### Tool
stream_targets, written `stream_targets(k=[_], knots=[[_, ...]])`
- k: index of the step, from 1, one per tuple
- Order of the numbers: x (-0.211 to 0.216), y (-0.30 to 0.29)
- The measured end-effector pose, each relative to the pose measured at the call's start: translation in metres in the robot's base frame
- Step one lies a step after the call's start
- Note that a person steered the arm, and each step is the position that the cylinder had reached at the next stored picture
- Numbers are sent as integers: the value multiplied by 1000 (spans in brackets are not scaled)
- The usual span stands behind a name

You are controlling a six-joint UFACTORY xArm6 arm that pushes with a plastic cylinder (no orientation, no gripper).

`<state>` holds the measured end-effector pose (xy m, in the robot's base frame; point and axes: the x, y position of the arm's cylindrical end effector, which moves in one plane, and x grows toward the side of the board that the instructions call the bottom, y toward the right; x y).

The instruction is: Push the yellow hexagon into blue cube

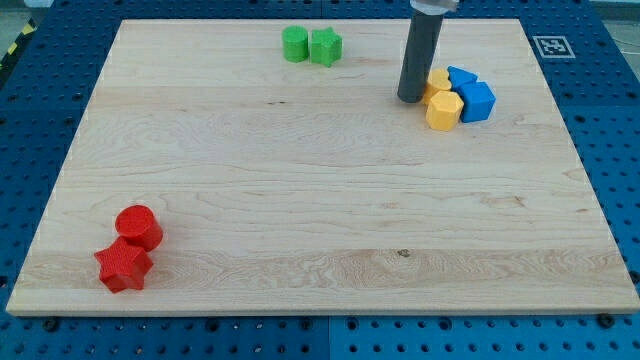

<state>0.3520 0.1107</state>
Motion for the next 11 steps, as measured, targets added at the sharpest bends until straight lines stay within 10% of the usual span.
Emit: stream_targets(k=[11], knots=[[61,7]])
